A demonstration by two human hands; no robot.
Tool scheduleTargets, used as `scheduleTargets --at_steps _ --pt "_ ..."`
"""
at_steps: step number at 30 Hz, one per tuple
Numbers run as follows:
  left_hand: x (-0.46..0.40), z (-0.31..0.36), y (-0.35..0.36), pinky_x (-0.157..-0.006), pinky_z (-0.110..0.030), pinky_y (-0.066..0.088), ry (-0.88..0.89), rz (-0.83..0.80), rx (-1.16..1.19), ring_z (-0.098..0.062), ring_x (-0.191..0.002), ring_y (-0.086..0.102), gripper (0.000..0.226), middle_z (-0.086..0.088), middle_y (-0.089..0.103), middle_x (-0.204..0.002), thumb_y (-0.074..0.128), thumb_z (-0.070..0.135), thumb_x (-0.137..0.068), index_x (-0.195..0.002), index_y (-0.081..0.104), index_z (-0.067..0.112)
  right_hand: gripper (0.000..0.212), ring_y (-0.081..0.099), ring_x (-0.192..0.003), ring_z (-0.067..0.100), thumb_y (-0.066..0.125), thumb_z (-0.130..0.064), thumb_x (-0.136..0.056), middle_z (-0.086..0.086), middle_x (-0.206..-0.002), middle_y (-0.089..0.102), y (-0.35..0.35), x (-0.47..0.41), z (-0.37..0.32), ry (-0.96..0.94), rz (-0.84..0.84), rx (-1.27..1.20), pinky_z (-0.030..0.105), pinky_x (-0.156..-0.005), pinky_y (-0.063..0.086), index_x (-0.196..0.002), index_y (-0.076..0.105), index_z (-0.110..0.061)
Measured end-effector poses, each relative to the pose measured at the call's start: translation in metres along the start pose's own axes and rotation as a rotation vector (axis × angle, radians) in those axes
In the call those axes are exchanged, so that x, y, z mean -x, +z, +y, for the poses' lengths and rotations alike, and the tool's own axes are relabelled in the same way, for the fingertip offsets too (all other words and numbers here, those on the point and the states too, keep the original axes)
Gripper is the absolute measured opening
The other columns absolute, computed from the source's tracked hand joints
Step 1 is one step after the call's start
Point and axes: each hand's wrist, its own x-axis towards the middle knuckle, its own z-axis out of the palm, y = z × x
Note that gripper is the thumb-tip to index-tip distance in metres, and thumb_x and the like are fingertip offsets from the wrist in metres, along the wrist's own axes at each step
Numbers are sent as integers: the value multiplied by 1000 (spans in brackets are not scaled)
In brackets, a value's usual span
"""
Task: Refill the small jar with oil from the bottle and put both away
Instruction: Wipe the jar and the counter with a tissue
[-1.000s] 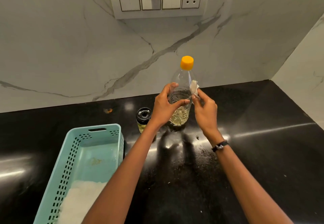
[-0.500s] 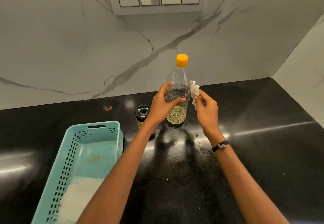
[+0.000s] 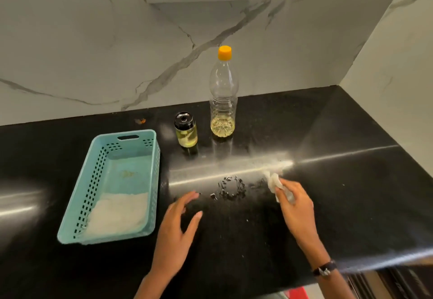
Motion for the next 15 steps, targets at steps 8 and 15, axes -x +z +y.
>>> scheduleTargets --at_steps 8,15 --pt "69 -26 -3 -101 -20 39 10 113 -289 -6 -119 52 37 5 58 -124 59 29 -94 -128 56 17 21 55 -91 5 61 -3 -88 -3 -106 62 -13 67 33 -168 3 363 7 -78 36 -107 65 -13" --pt "89 -22 12 -94 -29 45 -52 188 -365 -15 -116 53 41 -5 62 -121 65 10 -86 -127 57 9 28 67 -97 21 69 0 -81 5 -110 68 -24 98 50 -271 -42 533 26 -79 54 -108 69 -7"
